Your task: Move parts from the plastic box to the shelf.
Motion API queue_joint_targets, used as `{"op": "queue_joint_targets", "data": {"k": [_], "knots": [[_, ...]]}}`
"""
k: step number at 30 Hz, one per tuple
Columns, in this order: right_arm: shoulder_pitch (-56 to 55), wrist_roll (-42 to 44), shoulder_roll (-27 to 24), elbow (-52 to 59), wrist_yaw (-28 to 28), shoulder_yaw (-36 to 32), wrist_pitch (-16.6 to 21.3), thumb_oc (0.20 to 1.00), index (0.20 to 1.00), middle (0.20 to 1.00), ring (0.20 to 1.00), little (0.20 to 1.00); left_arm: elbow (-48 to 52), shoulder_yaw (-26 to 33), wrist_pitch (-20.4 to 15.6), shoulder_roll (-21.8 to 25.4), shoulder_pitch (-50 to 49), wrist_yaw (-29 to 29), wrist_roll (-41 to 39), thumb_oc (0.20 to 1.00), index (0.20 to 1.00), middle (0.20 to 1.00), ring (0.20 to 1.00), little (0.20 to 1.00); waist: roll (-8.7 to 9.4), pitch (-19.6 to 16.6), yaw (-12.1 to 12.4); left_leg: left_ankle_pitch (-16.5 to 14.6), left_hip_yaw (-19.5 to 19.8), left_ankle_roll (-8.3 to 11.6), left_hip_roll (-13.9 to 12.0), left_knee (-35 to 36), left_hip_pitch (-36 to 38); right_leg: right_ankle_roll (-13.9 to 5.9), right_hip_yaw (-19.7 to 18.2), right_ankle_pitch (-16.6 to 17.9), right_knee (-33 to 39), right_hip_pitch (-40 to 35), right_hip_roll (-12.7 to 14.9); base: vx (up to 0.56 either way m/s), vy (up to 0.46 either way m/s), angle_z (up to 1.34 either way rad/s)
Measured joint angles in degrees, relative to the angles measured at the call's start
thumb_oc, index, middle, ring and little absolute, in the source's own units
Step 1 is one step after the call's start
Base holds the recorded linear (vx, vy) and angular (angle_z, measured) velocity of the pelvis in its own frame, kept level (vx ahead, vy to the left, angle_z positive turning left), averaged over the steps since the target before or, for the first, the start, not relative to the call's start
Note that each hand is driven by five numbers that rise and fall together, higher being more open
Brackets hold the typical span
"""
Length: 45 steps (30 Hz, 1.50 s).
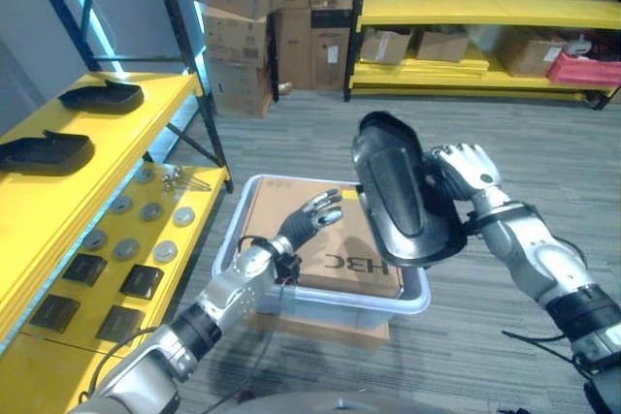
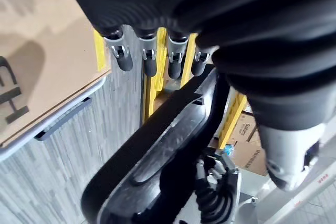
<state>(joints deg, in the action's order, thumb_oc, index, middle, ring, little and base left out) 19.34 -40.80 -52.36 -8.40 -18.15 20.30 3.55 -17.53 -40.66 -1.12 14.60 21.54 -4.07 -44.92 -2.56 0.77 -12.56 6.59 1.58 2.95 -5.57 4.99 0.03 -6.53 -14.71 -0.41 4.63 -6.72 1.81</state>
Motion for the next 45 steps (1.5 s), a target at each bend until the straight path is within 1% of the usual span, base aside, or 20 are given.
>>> {"op": "queue_joint_targets", "data": {"k": [6, 9, 15, 20, 21, 22, 23, 25, 28, 29, 33, 36, 40, 42, 43, 45], "knots": [[0.8, -0.1, 0.0, 2.6, -0.1, 0.5, 0.0, 0.200, 0.200, 0.200, 0.200, 0.200, -0.5, 0.0, 0.1, -1.1, 0.0, 0.1, -0.1, 1.000, 1.000, 1.000, 1.000, 1.000, 0.00, 0.0, 0.0, 0.0, 0.0, -0.04, 0.0, 0.0, 0.0, -0.04, 0.0, 0.0, 0.0, 0.0, 0.0, 0.00, 0.000, 0.00], [1.7, -0.2, 0.0, 3.3, -0.2, 2.3, 0.0, 0.200, 0.200, 0.200, 0.200, 0.200, -1.6, -0.1, 0.2, -2.0, 0.8, 0.1, -0.2, 1.000, 1.000, 1.000, 1.000, 1.000, 0.01, 0.0, -0.1, 0.0, 0.0, -0.06, 0.0, 0.0, 0.0, -0.05, 0.0, 0.0, 0.0, 0.1, 0.0, 0.00, 0.000, 0.00], [1.8, -0.1, 0.1, 5.2, -1.0, 3.4, -0.3, 0.200, 0.200, 0.200, 0.200, 0.200, -1.7, -0.1, 0.7, -2.6, 0.9, 0.7, -2.3, 1.000, 1.000, 1.000, 1.000, 1.000, 0.00, 0.0, -0.1, -0.1, -0.1, -0.07, 0.0, 0.0, 0.0, -0.04, 0.0, -0.1, 0.0, 0.1, 0.0, 0.00, 0.000, 0.00], [3.0, -0.1, 2.1, 5.7, -1.2, 5.1, 0.1, 0.200, 0.200, 0.200, 0.200, 0.200, -1.8, -0.1, 0.7, -3.8, 1.8, 1.3, -3.5, 1.000, 1.000, 1.000, 1.000, 1.000, 0.00, 0.0, -0.3, -0.1, -0.1, -0.06, 0.0, 0.0, -0.1, -0.04, -0.2, 0.0, 0.0, 0.2, 0.0, 0.00, 0.000, 0.00], [4.5, 0.0, 2.9, 5.7, -1.2, 7.1, -0.1, 0.200, 0.200, 0.200, 0.200, 0.200, -1.8, -0.3, 0.9, -4.1, 2.1, 1.4, -4.2, 1.000, 1.000, 1.000, 1.000, 1.000, -0.01, 0.0, -0.4, -0.1, -0.2, -0.06, 0.0, 0.0, -0.1, -0.04, -0.2, 0.0, 0.0, 0.3, 0.0, 0.00, 0.000, 0.00], [4.5, 0.0, 2.9, 5.7, -1.2, 7.1, -0.1, 0.200, 0.200, 0.200, 0.200, 0.200, -1.8, -0.3, 0.9, -4.1, 2.1, 1.4, -4.2, 1.000, 1.000, 1.000, 1.000, 1.000, -0.01, 0.0, -0.4, -0.1, -0.2, -0.06, 0.0, 0.0, -0.1, -0.04, -0.2, 0.0, 0.0, 0.3, 0.0, 0.00, -0.003, -0.04], [6.1, 0.0, 4.2, 5.8, -1.2, 9.0, 0.0, 0.200, 0.200, 0.200, 0.200, 0.200, -1.8, -0.8, 1.0, -4.2, 2.6, 1.4, -4.6, 1.000, 1.000, 1.000, 1.000, 1.000, -0.02, 0.0, -0.5, -0.1, -0.2, -0.07, 0.0, 0.0, -0.1, -0.04, -0.3, 0.0, -0.1, 0.5, 0.0, 0.00, -0.002, -0.03], [8.8, 0.2, 7.0, 5.8, -1.3, 9.6, -0.3, 0.200, 0.200, 0.200, 0.200, 0.200, -1.8, -1.4, 1.1, -4.3, 2.6, 1.3, -5.1, 1.000, 1.000, 1.000, 1.000, 1.000, -0.02, 0.0, -0.4, -0.1, -0.3, -0.07, 0.0, 0.0, -0.2, -0.07, -0.4, -0.1, -0.3, 0.6, 0.0, 0.00, -0.004, -0.02], [10.2, 0.8, 8.3, 7.9, -1.3, 10.2, -0.4, 0.200, 0.200, 0.200, 0.200, 0.200, -2.2, -2.6, 1.1, -4.8, 2.5, 1.7, -5.9, 1.000, 1.000, 1.000, 1.000, 1.000, -0.01, 0.0, 0.1, -0.1, -0.3, -0.09, 0.0, 0.0, -0.1, -0.12, -0.3, -0.1, -0.3, 0.6, 0.0, 0.00, 0.000, 0.00], [10.5, 0.9, 8.8, 8.4, -1.3, 10.2, -0.4, 0.200, 0.200, 0.200, 0.200, 0.200, -2.8, -2.5, 1.1, -5.1, 2.5, 2.3, -6.4, 0.200, 0.200, 0.200, 0.200, 0.200, -0.01, 0.0, 0.3, -0.1, -0.3, -0.09, 0.0, 0.0, -0.1, -0.14, -0.3, -0.1, -0.4, 0.6, 0.0, 0.00, 0.000, 0.00], [10.6, 1.2, 9.8, 10.1, -2.0, 10.3, -0.3, 0.200, 0.200, 0.200, 0.200, 0.200, -4.0, -2.1, 1.1, -5.6, 2.4, 3.9, -6.9, 0.200, 0.200, 0.200, 0.200, 0.200, 0.01, 0.0, 0.7, -0.1, -0.2, -0.09, 0.0, 0.0, -0.1, -0.16, -0.3, -0.1, -0.4, 0.6, 0.0, 0.00, 0.000, 0.00], [10.6, 1.2, 9.8, 10.1, -2.0, 10.3, -0.3, 0.200, 0.200, 0.200, 0.200, 0.200, -4.0, -2.1, 1.1, -5.6, 2.4, 3.9, -6.9, 0.200, 0.200, 0.200, 0.200, 0.200, 0.01, 0.0, 0.7, -0.1, -0.2, -0.09, 0.0, 0.0, -0.1, -0.16, -0.3, -0.1, -0.4, 0.6, 0.0, 0.00, 0.000, 0.00], [10.5, 2.9, 10.3, 10.1, -3.1, 10.2, -0.3, 0.200, 0.200, 0.200, 0.200, 0.200, -4.0, -2.1, 1.0, -5.6, 2.2, 5.8, -7.3, 0.200, 0.200, 0.200, 0.200, 0.200, 0.02, 0.0, 0.8, -0.1, -0.2, -0.09, 0.0, 0.0, -0.1, -0.16, -0.3, -0.1, -0.5, 0.6, 0.0, -0.01, -0.013, 0.00], [5.8, 3.3, 12.8, 12.2, -4.4, 7.1, -0.3, 0.200, 0.200, 0.200, 0.200, 0.200, -4.0, -1.6, 0.8, -6.3, 0.8, 8.0, -6.3, 0.200, 0.200, 0.200, 0.200, 0.200, 0.19, -0.1, 1.1, -0.1, 0.1, -0.11, -0.1, -0.1, -0.1, -0.07, 0.0, -0.2, -0.5, 0.5, -0.1, -0.05, -0.069, 0.06], [2.5, 3.4, 15.0, 13.2, -5.2, 5.5, -0.3, 0.200, 0.200, 0.200, 0.200, 0.200, -4.0, -1.6, 0.7, -6.2, -0.4, 9.2, -4.1, 0.200, 0.200, 0.200, 0.200, 0.200, 0.23, -0.2, 1.2, -0.1, 0.2, -0.12, -0.1, -0.2, -0.1, 0.05, 0.2, -0.4, -0.6, 0.4, -0.2, -0.05, -0.060, 0.07], [0.3, 4.7, 15.3, 13.2, -6.2, 5.4, -0.4, 0.200, 0.200, 0.200, 0.200, 0.200, -4.0, -2.0, 0.7, -6.3, -1.4, 10.1, -2.1, 0.200, 0.200, 0.200, 0.200, 0.200, 0.20, -0.1, 1.4, -0.1, 0.2, -0.12, -0.1, -0.2, -0.2, 0.04, 0.3, -0.4, -0.6, 0.4, -0.1, -0.02, -0.024, 0.02]]}}
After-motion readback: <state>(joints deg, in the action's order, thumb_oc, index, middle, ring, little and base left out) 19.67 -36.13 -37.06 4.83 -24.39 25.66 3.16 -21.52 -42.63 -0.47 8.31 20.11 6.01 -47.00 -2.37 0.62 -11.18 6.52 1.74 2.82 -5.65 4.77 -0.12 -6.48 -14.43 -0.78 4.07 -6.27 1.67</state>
